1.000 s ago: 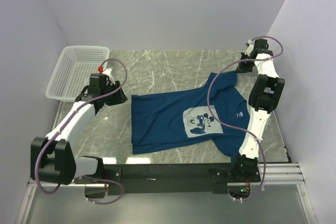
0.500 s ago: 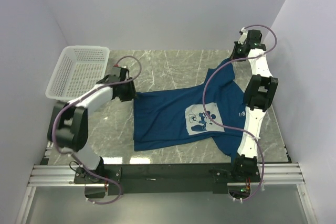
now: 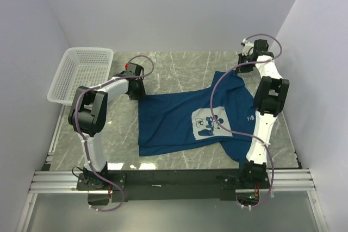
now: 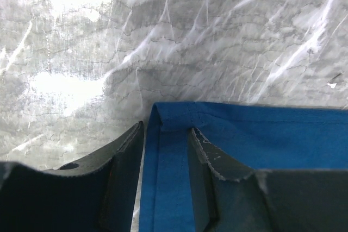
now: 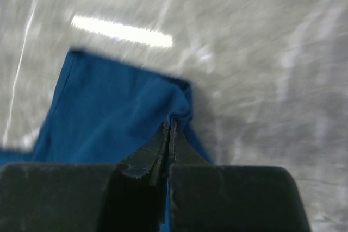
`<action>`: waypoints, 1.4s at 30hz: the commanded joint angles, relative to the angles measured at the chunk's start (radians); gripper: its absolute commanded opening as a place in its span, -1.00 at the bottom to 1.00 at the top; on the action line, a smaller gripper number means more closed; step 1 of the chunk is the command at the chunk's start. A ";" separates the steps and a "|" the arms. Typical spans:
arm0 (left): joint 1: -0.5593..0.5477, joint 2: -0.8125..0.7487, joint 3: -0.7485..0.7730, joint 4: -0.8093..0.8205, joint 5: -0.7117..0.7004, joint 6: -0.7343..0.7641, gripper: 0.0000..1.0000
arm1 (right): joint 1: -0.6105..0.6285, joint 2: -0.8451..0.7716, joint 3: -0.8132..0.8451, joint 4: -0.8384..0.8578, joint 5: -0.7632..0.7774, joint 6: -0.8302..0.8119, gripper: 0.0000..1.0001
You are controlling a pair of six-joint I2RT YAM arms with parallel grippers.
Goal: Fold and stack the t-shirts
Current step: Flatten the tshirt out, then fold the tshirt
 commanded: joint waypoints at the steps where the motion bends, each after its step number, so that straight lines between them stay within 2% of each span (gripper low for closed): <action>1: -0.006 -0.004 0.004 -0.005 -0.010 -0.001 -0.14 | -0.005 -0.180 -0.118 0.018 -0.160 -0.207 -1.00; 7: -0.006 -0.001 0.004 -0.008 -0.006 0.013 -0.14 | 0.002 -0.292 -0.261 0.082 -0.148 -0.243 -1.00; 14: -0.006 -0.024 0.013 -0.014 -0.045 0.019 -0.15 | 0.002 -0.281 -0.251 0.081 -0.132 -0.205 -1.00; 19: 0.000 0.008 0.038 -0.036 -0.037 0.046 -0.35 | 0.002 -0.259 -0.217 0.062 -0.137 -0.189 -1.00; 22: 0.009 0.042 0.047 -0.042 0.027 0.063 -0.40 | 0.000 -0.262 -0.222 0.061 -0.137 -0.188 -1.00; 27: 0.009 0.068 0.044 -0.048 0.087 0.074 -0.37 | 0.000 -0.274 -0.232 0.056 -0.132 -0.197 -1.00; 34: 0.008 0.125 0.093 -0.092 0.035 0.088 -0.34 | -0.002 -0.289 -0.246 0.050 -0.149 -0.191 -1.00; 37: 0.006 0.157 0.130 -0.111 0.026 0.097 -0.47 | 0.000 -0.294 -0.251 0.042 -0.155 -0.191 -1.00; 40: 0.006 0.153 0.116 -0.096 0.043 0.095 -0.79 | 0.000 -0.304 -0.260 0.039 -0.154 -0.195 -1.00; 42: 0.006 0.144 0.095 -0.088 0.053 0.099 -0.90 | 0.000 -0.308 -0.265 0.035 -0.154 -0.200 -1.00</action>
